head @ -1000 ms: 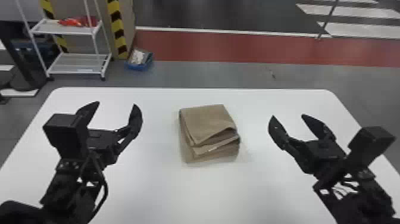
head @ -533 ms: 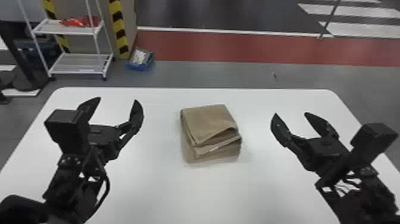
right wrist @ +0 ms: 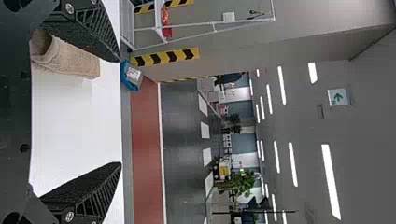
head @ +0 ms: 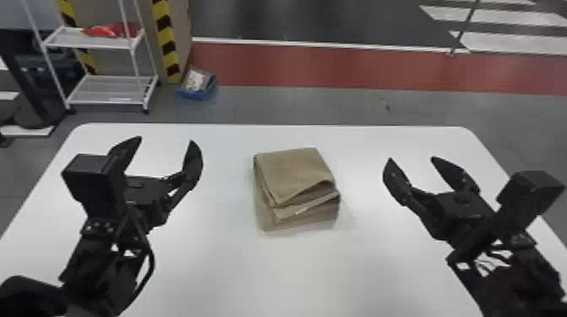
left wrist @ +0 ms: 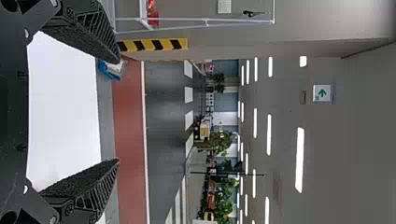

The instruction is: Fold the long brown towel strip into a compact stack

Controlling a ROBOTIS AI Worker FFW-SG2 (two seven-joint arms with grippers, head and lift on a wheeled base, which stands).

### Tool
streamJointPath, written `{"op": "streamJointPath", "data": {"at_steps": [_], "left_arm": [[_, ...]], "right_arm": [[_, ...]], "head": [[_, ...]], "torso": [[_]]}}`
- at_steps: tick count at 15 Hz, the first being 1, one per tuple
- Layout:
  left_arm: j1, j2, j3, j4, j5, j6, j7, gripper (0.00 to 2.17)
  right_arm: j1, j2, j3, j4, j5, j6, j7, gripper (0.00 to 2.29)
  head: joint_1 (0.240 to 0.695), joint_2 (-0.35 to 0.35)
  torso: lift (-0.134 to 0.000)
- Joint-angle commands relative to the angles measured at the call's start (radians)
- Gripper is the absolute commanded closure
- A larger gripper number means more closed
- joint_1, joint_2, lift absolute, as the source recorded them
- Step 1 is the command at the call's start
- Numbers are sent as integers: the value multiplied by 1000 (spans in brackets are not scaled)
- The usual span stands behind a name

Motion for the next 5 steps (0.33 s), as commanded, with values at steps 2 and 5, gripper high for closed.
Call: {"op": "streamJointPath", "data": {"at_steps": [2,5], "left_arm": [[0,4,-2,2,0,-5,0,157],[3,7,-6,1,0,-17,0,157]], "right_arm": [[1,2,-3,-7,-4,5,1,103],[1,6,-1,-6,-1,2,1,113]], "head": [[695,-88],[695,-88]], "torso": [[-125],[-125]]}}
